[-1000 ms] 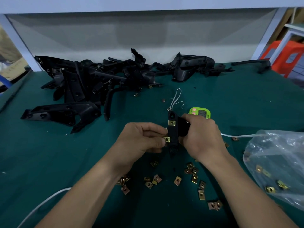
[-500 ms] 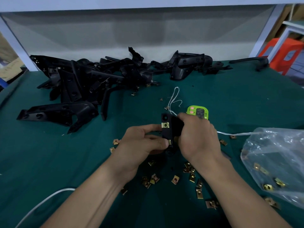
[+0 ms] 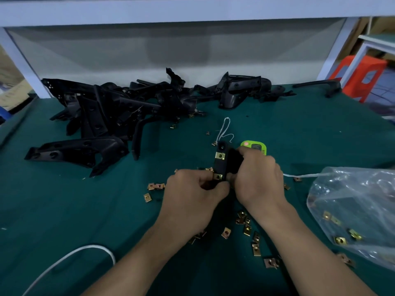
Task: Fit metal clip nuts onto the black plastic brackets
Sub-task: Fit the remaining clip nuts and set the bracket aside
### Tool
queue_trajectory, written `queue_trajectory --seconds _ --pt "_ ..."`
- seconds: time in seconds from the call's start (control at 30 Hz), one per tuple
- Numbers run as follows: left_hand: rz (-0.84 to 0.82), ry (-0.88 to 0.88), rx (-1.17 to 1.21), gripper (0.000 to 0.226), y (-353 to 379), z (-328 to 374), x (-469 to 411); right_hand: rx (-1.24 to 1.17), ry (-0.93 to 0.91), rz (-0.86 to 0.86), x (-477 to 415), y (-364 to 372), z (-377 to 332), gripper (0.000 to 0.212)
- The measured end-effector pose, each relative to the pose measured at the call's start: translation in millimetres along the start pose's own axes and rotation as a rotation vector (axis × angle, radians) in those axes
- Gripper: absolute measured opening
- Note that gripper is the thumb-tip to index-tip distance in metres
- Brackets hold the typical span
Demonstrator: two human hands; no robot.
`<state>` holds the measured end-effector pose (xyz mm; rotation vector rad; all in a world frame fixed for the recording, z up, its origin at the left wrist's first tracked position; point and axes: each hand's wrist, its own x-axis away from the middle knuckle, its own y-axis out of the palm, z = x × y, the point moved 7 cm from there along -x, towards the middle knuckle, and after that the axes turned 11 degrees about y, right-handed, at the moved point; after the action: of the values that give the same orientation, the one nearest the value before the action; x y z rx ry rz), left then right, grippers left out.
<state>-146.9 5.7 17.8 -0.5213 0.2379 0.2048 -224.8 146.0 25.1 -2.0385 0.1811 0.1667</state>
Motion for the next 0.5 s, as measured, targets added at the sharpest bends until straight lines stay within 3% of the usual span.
queue_trajectory --seconds 0.1,0.27,0.33,0.4,0.5 --pt "0.071 0.057 -0.078 0.031 -5 4 1 0.011 -0.047 0.015 4 -5 -6 0.032" --pt "0.139 0.066 -0.120 0.010 -26 12 -7 -0.305 -0.094 -0.331 -4 -16 -11 0.019" --pt "0.199 0.116 -0.100 0.029 -32 26 -8 -0.408 -0.079 -0.399 -1 -25 -11 0.015" --pt "0.213 0.170 -0.094 0.045 -28 40 -9 -0.430 -0.070 -0.429 7 -33 -7 0.014" --pt "0.200 0.230 -0.058 0.030 -12 59 -16 -0.477 -0.022 -0.406 17 -51 9 0.011"
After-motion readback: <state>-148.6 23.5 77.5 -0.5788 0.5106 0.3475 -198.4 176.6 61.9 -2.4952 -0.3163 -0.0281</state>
